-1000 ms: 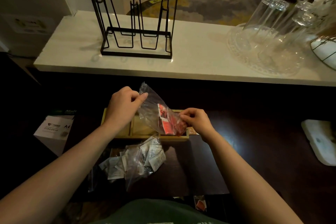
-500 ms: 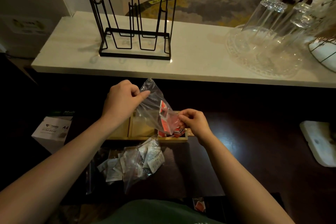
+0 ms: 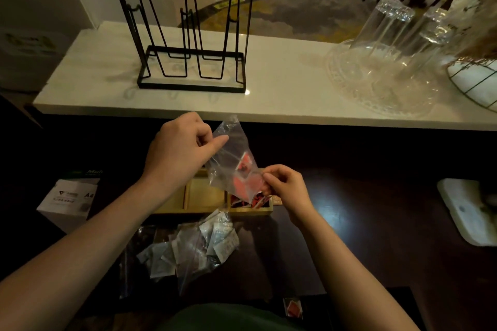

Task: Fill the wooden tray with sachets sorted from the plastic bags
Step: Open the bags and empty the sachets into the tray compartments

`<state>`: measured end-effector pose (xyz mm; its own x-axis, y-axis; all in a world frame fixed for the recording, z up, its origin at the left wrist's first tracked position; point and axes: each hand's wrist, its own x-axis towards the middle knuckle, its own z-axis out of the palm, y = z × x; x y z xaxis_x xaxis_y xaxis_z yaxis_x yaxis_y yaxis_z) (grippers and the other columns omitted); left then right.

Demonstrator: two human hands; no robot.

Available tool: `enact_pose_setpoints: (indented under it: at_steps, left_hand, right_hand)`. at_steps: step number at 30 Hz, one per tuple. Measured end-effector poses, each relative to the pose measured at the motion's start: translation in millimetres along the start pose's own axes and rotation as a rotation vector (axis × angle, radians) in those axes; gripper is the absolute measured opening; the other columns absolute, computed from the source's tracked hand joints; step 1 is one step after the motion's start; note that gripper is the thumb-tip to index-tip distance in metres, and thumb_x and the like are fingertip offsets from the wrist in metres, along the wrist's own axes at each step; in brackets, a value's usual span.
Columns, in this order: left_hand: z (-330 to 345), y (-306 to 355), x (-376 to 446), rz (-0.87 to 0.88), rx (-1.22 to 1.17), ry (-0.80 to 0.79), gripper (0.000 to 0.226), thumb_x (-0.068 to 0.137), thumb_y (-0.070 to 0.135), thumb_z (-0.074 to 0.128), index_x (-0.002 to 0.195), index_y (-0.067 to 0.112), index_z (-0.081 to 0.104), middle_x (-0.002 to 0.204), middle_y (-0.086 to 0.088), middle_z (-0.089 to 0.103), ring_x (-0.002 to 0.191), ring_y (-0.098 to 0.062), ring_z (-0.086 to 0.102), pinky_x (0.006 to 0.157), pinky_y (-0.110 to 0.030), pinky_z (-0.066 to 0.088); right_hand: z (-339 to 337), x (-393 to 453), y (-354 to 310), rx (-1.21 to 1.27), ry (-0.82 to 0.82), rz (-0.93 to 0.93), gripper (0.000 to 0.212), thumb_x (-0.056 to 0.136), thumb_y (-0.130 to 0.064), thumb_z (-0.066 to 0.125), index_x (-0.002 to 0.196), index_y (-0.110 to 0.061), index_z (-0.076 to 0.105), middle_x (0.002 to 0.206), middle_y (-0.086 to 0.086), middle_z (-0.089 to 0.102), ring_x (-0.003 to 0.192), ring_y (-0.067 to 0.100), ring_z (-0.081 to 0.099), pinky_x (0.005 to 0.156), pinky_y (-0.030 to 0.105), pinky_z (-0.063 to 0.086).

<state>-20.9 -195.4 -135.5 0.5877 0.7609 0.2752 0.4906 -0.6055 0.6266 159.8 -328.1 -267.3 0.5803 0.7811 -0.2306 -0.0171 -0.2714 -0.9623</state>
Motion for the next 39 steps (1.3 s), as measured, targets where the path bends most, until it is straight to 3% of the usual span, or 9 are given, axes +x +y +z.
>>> enact_pose_setpoints:
  at_steps: [8, 13, 17, 22, 27, 36, 39]
  left_hand:
    - [4, 1, -3, 0.0, 0.026, -0.042, 0.039, 0.08, 0.036, 0.067, 0.05, 0.022, 0.044, 0.066, 0.007, 0.046, 0.061, -0.012, 0.048, 0.057, -0.029, 0.04]
    - [4, 1, -1, 0.009, -0.016, -0.039, 0.034, 0.08, 0.029, 0.069, 0.056, 0.011, 0.054, 0.068, 0.002, 0.048, 0.061, -0.011, 0.047, 0.058, -0.024, 0.037]
    - [-1, -2, -1, 0.018, -0.089, -0.008, 0.029, 0.08, 0.025, 0.07, 0.06, 0.011, 0.054, 0.071, 0.002, 0.047, 0.063, -0.012, 0.047, 0.058, -0.017, 0.035]
    - [0, 3, -9, 0.051, -0.093, -0.008, 0.026, 0.079, 0.025, 0.069, 0.062, 0.011, 0.056, 0.074, 0.001, 0.049, 0.063, -0.013, 0.049, 0.059, -0.019, 0.038]
    - [-8, 26, -3, 0.173, -0.087, -0.002, 0.029, 0.08, 0.031, 0.067, 0.061, 0.012, 0.055, 0.073, 0.002, 0.05, 0.063, -0.014, 0.051, 0.057, -0.025, 0.042]
    - [7, 41, 7, 0.188, -0.142, -0.022, 0.032, 0.083, 0.037, 0.062, 0.062, 0.015, 0.055, 0.07, 0.002, 0.051, 0.06, -0.013, 0.049, 0.057, -0.031, 0.044]
    - [6, 34, 10, 0.161, -0.131, -0.018, 0.032, 0.083, 0.037, 0.062, 0.06, 0.017, 0.053, 0.069, 0.005, 0.049, 0.061, -0.012, 0.049, 0.059, -0.027, 0.04]
  right_hand:
    - [-3, -3, 5, 0.013, 0.013, 0.009, 0.014, 0.09, 0.0, 0.057, 0.081, -0.008, 0.065, 0.065, 0.011, 0.059, 0.056, 0.019, 0.054, 0.058, 0.03, 0.05]
    - [-8, -4, 4, 0.039, 0.042, 0.003, 0.013, 0.091, 0.001, 0.056, 0.083, -0.005, 0.065, 0.068, 0.015, 0.06, 0.062, 0.025, 0.055, 0.06, 0.033, 0.05]
    - [-15, -6, -1, 0.05, 0.062, -0.027, 0.013, 0.091, 0.001, 0.056, 0.084, -0.005, 0.065, 0.07, 0.011, 0.061, 0.059, 0.016, 0.057, 0.056, 0.025, 0.05]
    - [-17, -11, 1, -0.004, 0.031, -0.037, 0.012, 0.091, -0.001, 0.057, 0.085, -0.006, 0.066, 0.066, 0.002, 0.061, 0.058, 0.012, 0.057, 0.057, 0.024, 0.049]
    - [-3, -7, -4, 0.059, 0.022, -0.068, 0.013, 0.091, 0.003, 0.054, 0.085, -0.004, 0.063, 0.067, 0.006, 0.06, 0.059, 0.01, 0.057, 0.061, 0.024, 0.051]
    - [7, -5, 2, 0.099, 0.098, -0.039, 0.008, 0.09, 0.001, 0.057, 0.091, 0.0, 0.065, 0.073, 0.002, 0.063, 0.059, -0.003, 0.056, 0.055, 0.011, 0.043]
    - [3, -4, 5, 0.073, 0.119, -0.014, 0.011, 0.089, -0.001, 0.059, 0.086, -0.008, 0.067, 0.079, 0.003, 0.064, 0.062, -0.004, 0.056, 0.059, 0.012, 0.045]
